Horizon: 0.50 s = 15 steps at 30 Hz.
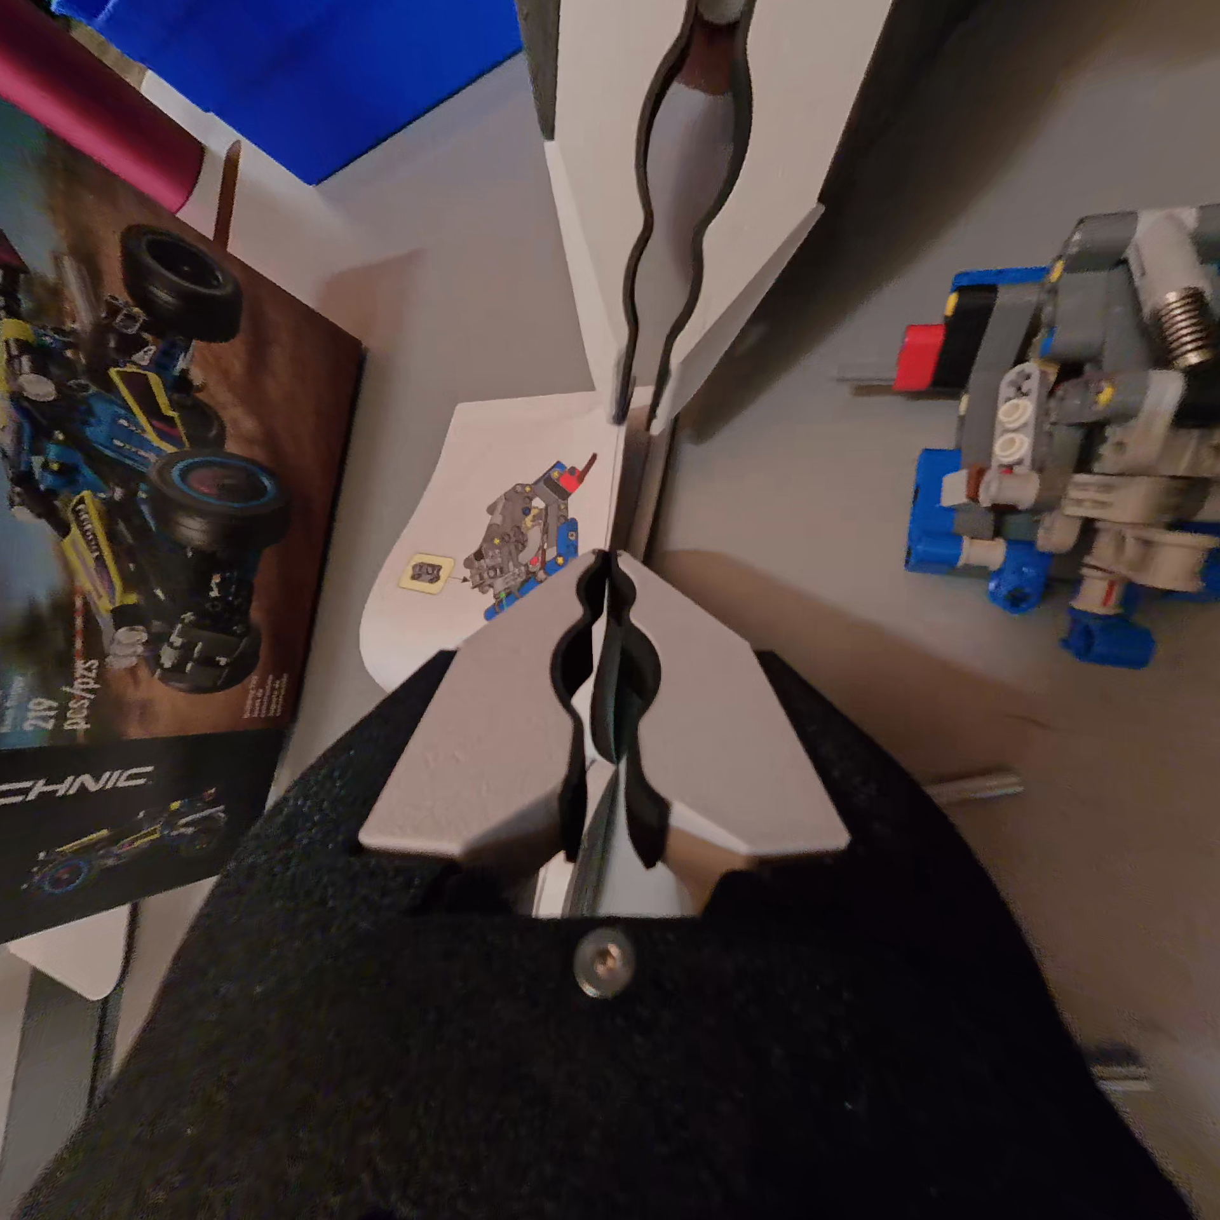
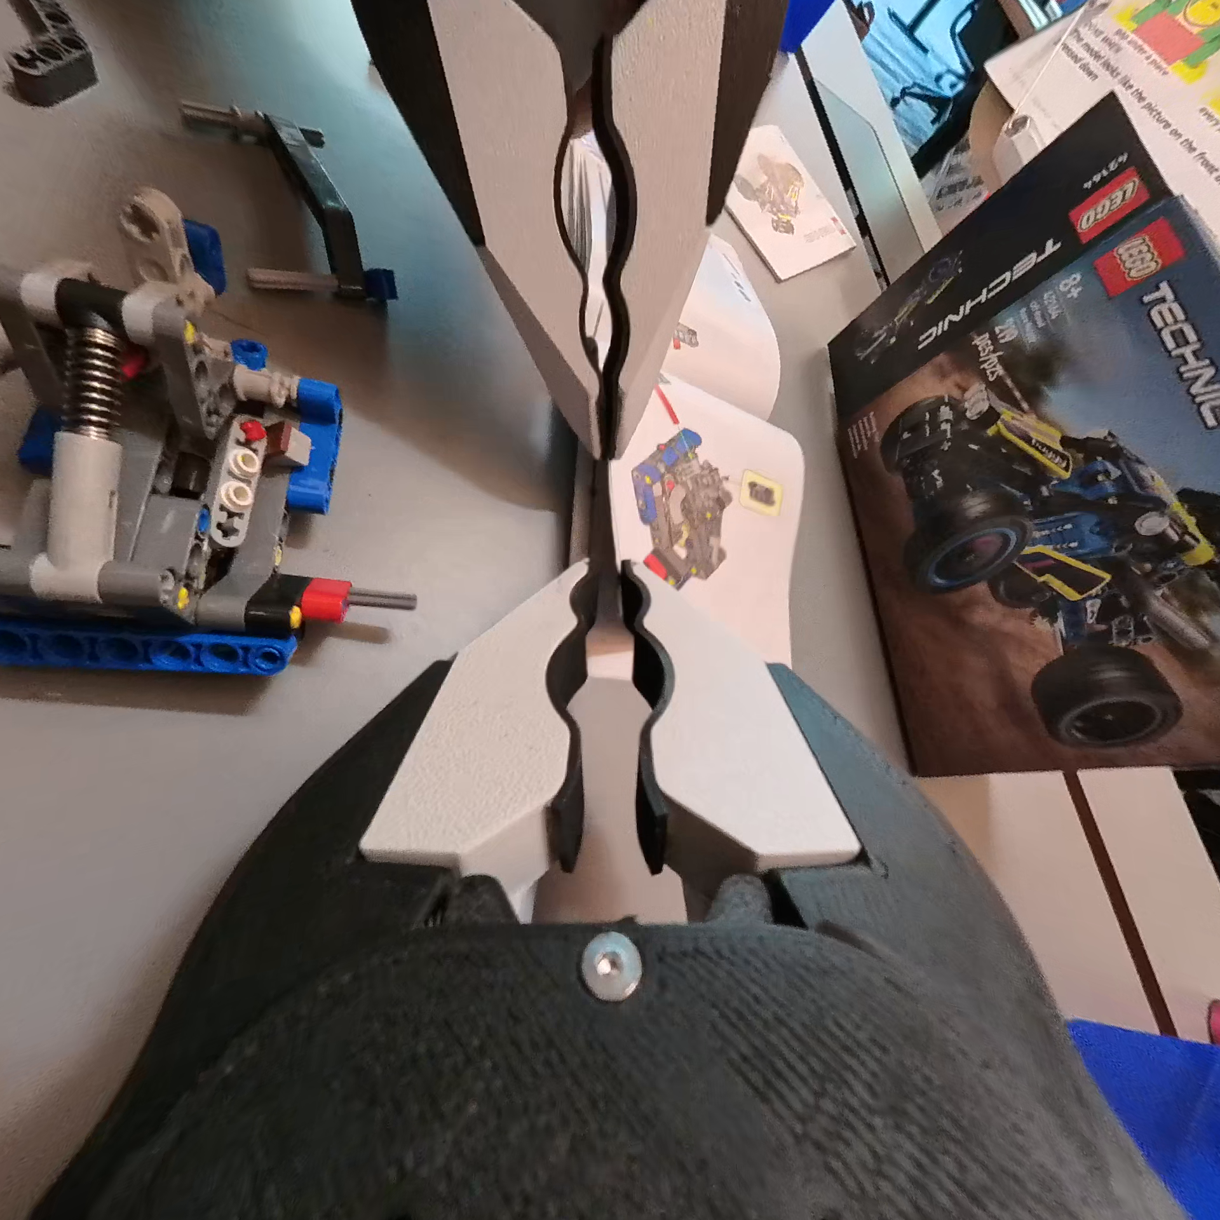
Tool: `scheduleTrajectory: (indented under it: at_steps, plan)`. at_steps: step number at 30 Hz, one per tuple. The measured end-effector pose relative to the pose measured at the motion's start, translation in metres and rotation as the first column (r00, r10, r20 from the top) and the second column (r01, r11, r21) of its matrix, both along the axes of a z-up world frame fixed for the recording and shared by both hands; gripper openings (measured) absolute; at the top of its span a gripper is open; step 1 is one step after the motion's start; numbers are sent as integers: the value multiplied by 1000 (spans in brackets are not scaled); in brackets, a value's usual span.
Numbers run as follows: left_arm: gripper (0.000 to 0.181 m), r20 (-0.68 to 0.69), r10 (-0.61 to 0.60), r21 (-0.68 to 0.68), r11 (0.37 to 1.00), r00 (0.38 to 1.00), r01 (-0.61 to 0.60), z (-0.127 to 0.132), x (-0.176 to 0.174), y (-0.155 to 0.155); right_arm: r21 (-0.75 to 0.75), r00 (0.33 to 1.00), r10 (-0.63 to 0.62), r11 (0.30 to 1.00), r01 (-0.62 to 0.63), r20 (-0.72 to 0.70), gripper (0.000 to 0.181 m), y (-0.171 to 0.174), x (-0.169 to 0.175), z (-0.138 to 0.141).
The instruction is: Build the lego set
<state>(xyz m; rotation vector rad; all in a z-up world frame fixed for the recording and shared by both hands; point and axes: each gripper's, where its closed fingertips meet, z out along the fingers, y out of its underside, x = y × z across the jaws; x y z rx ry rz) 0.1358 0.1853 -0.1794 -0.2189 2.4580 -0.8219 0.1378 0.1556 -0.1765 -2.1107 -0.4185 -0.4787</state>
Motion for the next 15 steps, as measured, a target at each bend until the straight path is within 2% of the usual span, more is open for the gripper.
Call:
scheduleTrajectory:
  at_steps: [9,13,15]
  plan:
    - [0,103,44,41,998,994,-48,12,11,12,-70,977,-213,975,212,-2,0,-16,34,-9]
    - [0,91,33,27,999,995,-36,12,8,8,28,976,-218,975,219,-16,0,-3,35,-1]
    - [0,80,24,39,999,997,-27,9,6,7,21,972,-235,972,234,11,0,3,39,-4]
